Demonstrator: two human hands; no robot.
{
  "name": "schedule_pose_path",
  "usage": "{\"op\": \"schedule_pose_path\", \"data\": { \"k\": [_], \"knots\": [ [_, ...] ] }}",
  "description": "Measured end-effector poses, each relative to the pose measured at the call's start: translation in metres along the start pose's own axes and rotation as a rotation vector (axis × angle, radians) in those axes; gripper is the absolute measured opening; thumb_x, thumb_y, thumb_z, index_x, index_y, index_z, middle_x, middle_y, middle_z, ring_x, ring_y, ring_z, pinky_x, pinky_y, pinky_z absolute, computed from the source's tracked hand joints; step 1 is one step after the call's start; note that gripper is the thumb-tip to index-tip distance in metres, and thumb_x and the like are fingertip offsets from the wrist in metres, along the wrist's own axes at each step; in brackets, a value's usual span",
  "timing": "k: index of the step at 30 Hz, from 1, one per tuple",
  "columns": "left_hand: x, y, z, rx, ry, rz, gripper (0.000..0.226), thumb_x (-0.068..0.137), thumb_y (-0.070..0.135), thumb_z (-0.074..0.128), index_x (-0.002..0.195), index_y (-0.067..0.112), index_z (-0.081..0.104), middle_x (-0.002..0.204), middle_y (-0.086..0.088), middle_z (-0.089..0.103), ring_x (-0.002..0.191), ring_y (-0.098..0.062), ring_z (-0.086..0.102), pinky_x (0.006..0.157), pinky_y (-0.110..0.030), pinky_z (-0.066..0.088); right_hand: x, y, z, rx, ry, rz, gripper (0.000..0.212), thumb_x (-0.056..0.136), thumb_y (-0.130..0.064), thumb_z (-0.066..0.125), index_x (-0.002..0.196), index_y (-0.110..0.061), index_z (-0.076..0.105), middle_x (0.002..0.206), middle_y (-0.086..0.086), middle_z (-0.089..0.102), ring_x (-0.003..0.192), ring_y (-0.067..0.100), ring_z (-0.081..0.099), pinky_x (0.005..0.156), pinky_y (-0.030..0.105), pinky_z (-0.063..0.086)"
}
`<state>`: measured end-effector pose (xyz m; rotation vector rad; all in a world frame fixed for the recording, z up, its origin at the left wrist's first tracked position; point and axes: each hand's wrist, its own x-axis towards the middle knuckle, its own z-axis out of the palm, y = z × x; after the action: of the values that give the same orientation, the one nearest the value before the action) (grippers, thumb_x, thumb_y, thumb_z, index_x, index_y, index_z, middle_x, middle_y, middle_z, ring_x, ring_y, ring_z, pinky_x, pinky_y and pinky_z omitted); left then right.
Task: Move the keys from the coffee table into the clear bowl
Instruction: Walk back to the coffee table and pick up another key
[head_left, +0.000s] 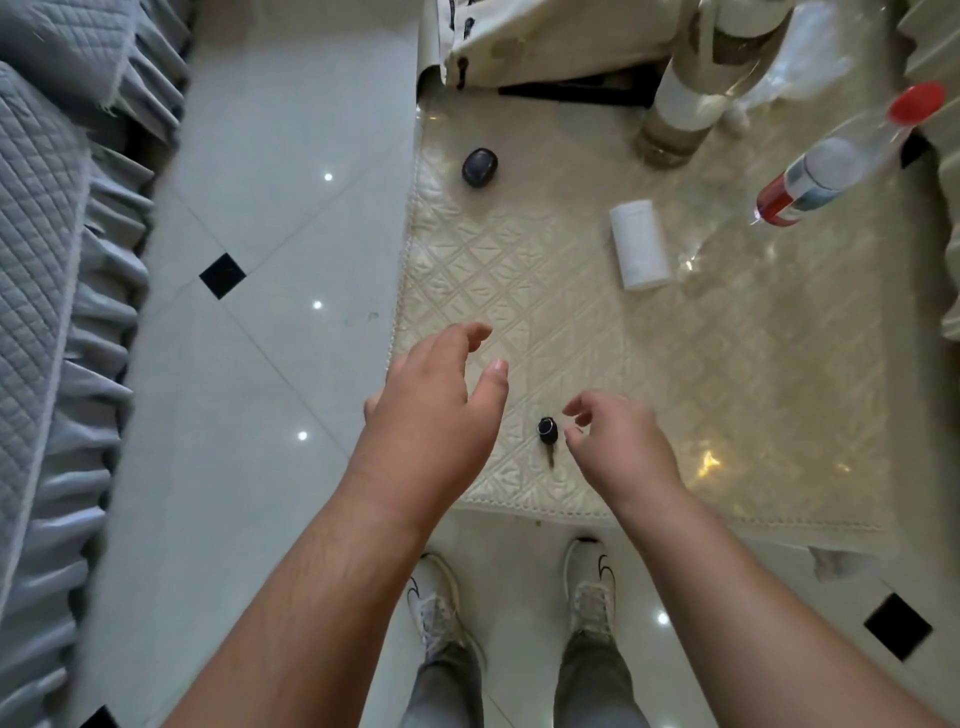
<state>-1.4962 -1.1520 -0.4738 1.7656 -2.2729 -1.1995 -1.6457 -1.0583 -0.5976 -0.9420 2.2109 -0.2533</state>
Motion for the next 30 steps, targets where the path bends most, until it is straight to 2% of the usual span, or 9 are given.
{"op": "schedule_pose_path", "data": {
  "k": [9,14,20,25,30],
  "knots": [
    [0.024,-0.02,0.022,-0.009,0.01,0.014,0.042,0.095,0.048,0.042,0.136,0.039,0.045,0.133,0.021,0.051,0.121,-0.013,0.048,0.103,-0.048,0.038,0.025,0.014,0.061,-0.121,0.095,-0.03,0.022,0.085,-0.021,0.064,0.102,-0.032,0.073,0.108,-0.007,0.061,0.108,0.022,0.048,0.075,0.033,0.031],
    [0.03,-0.022,0.025,-0.021,0.013,0.013,0.041,0.095,0.049,0.042,0.135,0.04,0.045,0.132,0.022,0.051,0.118,-0.014,0.05,0.102,-0.049,0.039,0.033,0.016,0.068,-0.206,0.134,-0.019,0.022,0.083,-0.025,0.065,0.099,-0.037,0.073,0.106,-0.012,0.064,0.106,0.022,0.051,0.076,0.035,0.029],
    [0.031,-0.025,0.028,-0.018,0.032,0.028,0.042,0.095,0.049,0.043,0.135,0.038,0.046,0.132,0.021,0.052,0.121,-0.013,0.049,0.102,-0.049,0.039,0.037,0.02,0.076,-0.22,0.124,0.0,0.02,0.083,-0.026,0.064,0.095,-0.038,0.074,0.099,-0.013,0.07,0.102,0.021,0.057,0.081,0.037,0.035],
    [0.025,-0.03,0.031,0.017,0.038,0.046,0.042,0.095,0.049,0.041,0.136,0.038,0.045,0.133,0.021,0.051,0.115,-0.015,0.051,0.101,-0.05,0.039,0.036,0.024,0.073,-0.201,0.175,0.012,0.008,0.083,-0.035,0.064,0.081,-0.037,0.072,0.085,-0.014,0.068,0.097,0.019,0.058,0.075,0.035,0.024],
    [0.013,-0.024,0.024,0.003,0.061,0.039,0.043,0.094,0.049,0.042,0.135,0.037,0.046,0.132,0.02,0.053,0.123,-0.013,0.047,0.102,-0.05,0.039,0.02,0.019,0.044,-0.199,0.259,-0.028,0.009,0.084,-0.044,0.066,0.079,-0.038,0.071,0.093,-0.016,0.064,0.101,0.017,0.053,0.077,0.035,0.021]
  ]
}}
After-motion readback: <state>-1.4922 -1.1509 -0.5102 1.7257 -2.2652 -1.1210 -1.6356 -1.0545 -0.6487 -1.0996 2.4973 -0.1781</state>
